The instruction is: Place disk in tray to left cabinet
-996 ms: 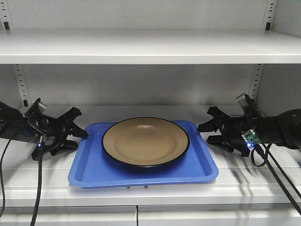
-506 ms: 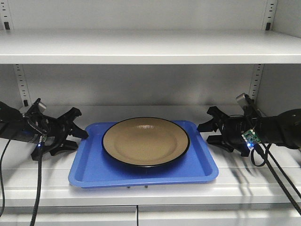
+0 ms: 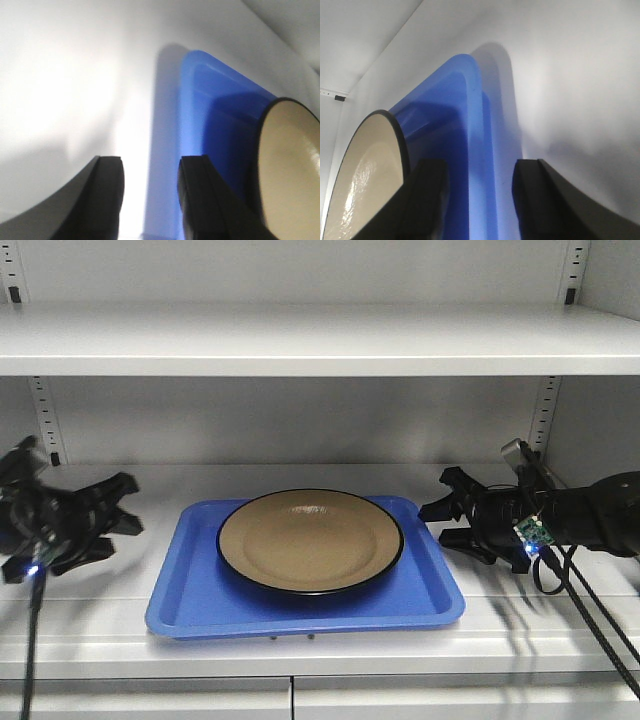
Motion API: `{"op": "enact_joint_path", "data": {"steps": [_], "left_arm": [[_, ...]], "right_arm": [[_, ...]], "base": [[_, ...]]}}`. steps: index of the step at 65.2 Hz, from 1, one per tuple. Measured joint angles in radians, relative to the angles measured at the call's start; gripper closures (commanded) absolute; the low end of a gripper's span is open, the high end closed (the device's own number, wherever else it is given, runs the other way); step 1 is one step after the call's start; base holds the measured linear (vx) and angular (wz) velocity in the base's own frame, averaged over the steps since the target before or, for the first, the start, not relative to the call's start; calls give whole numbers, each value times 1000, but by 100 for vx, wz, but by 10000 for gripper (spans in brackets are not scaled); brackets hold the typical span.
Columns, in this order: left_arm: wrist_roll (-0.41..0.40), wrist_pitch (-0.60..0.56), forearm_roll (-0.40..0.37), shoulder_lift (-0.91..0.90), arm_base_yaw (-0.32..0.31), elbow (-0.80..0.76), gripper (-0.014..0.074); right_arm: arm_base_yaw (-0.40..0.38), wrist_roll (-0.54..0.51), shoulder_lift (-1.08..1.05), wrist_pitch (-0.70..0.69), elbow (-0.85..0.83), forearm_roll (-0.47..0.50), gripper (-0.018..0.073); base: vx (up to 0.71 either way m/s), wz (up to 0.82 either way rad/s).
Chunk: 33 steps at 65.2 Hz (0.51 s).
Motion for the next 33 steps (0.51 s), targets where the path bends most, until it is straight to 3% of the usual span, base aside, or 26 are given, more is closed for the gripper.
{"op": "enact_joint_path", "data": {"steps": [6,17,23,33], "left_arm": [[0,-93,7,-130,-5,147,199],[0,-162,39,-412,-7,395,213],[0,-174,144,-572,-7,529,260],[0,-180,347,-821,-7,719,414]], "right_arm": [[0,0,0,0,0,0,171],[0,0,0,1,0,0,171],[0,0,0,1,0,0,171],[0,0,0,1,0,0,171]], "base": [[0,0],[0,0],[0,0],[0,0]]}}
